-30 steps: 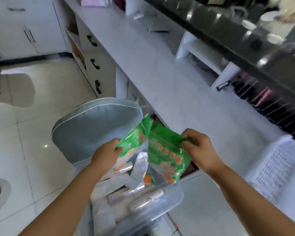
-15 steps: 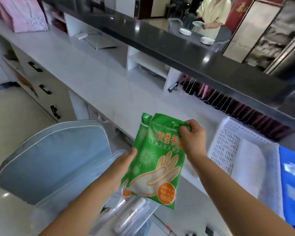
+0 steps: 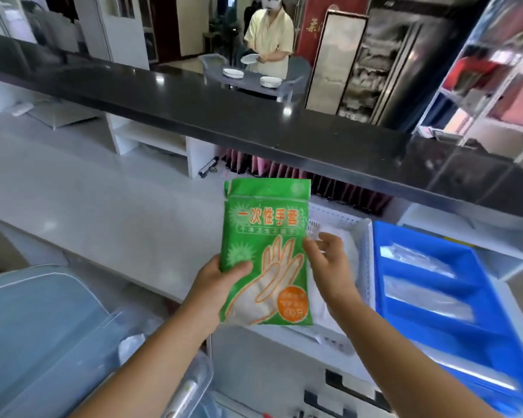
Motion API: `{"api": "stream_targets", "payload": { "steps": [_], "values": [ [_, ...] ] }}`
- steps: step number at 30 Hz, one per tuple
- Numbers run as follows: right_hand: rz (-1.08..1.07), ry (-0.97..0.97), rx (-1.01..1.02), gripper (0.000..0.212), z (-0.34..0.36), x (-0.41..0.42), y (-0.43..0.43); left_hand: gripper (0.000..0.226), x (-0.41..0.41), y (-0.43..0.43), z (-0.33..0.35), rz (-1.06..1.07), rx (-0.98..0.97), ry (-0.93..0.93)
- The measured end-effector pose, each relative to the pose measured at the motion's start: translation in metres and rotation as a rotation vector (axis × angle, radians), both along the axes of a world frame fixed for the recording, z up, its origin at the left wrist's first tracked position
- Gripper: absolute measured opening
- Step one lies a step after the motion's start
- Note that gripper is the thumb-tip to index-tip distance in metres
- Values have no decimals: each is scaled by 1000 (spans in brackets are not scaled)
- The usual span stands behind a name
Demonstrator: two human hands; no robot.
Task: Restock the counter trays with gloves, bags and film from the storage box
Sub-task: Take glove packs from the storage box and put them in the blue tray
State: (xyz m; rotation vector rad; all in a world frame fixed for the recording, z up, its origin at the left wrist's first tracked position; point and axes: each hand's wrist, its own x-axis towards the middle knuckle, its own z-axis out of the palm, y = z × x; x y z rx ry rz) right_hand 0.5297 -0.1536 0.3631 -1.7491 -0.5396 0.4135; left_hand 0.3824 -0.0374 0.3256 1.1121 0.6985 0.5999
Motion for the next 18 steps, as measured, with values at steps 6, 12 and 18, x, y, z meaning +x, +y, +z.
{"api": "stream_targets", "payload": {
  "steps": [6,12,18],
  "values": [
    [121,202,60,19,5,64,-98,25,104,-84,19,-61,-7,-41],
    [1,317,86,28,10,144,-175,21,192,-159,20,-184,-53,-31],
    [-13,355,77,31,5,194,-217,23,247,-203,19,-309,-90,-27]
  ]
}}
